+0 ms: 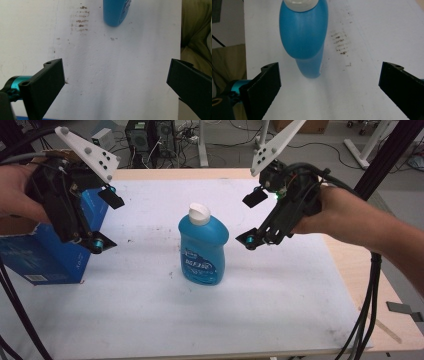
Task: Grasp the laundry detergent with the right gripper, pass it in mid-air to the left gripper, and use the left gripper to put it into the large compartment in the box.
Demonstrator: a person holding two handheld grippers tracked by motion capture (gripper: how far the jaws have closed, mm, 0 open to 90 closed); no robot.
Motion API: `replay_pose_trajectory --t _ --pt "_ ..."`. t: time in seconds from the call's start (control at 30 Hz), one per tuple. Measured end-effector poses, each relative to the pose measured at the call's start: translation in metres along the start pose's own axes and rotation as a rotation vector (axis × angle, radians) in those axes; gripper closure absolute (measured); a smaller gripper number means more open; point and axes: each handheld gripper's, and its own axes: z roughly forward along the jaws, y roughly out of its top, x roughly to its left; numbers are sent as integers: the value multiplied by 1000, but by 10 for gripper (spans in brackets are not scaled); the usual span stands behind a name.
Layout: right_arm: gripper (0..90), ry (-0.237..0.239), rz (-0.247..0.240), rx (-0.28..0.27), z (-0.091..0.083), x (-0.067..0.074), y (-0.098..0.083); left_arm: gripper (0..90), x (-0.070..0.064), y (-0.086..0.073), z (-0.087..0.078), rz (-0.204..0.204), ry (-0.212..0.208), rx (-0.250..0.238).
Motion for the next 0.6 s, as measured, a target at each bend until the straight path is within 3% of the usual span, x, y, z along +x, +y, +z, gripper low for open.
replay_pose_trajectory --t 0.47,0.6 --pt "32 13 23 -61 23 17 -25 17 1 -3 0 1 0 -7" --pt "32 23 49 -104 35 19 -36 17 1 -3 1 -2 -2 -6"
